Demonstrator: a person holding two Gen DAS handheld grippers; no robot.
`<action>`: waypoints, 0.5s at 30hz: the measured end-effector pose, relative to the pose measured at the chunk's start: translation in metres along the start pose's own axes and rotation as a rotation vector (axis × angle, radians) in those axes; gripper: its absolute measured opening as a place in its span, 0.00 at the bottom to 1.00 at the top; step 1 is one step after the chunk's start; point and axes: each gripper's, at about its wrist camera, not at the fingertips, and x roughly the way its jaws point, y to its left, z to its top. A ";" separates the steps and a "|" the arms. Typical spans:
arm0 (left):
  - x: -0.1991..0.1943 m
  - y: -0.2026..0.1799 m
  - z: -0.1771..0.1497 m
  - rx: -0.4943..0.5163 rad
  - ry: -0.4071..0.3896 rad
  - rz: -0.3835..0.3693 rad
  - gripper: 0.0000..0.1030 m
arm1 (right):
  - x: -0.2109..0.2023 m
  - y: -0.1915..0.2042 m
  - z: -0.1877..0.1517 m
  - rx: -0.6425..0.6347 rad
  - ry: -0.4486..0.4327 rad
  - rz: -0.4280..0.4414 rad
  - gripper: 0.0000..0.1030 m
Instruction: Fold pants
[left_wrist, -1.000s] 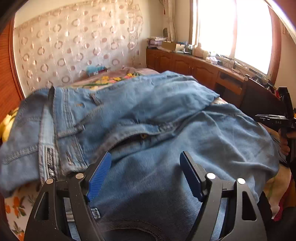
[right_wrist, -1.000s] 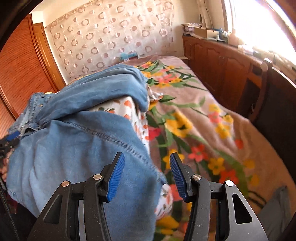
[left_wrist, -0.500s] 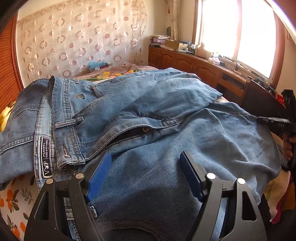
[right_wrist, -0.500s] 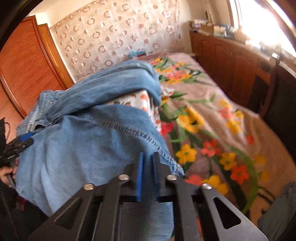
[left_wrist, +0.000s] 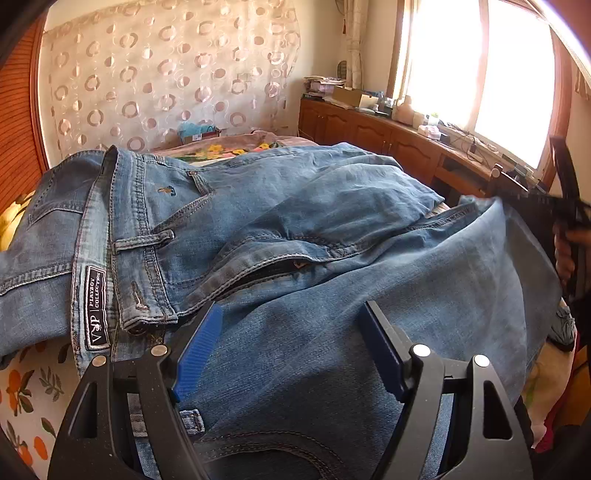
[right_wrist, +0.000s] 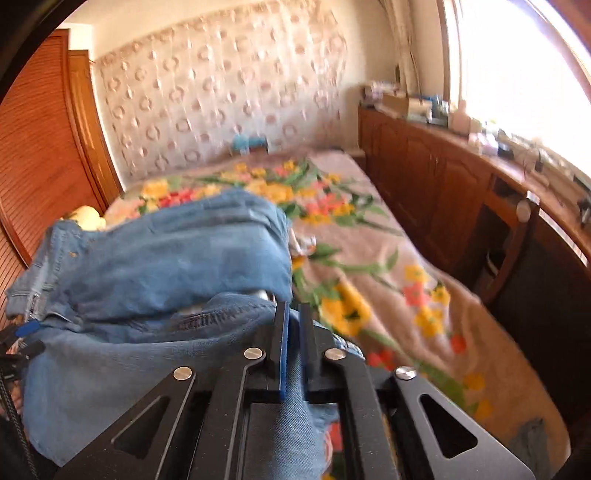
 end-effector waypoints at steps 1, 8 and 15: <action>0.000 0.001 0.000 -0.003 0.000 -0.001 0.75 | 0.001 -0.002 -0.007 0.007 0.021 0.017 0.09; 0.001 0.000 0.001 -0.002 0.006 0.000 0.75 | -0.023 -0.024 -0.067 0.055 0.103 -0.012 0.28; 0.001 0.000 0.001 -0.001 0.006 0.002 0.75 | -0.049 -0.026 -0.108 0.005 0.175 -0.032 0.38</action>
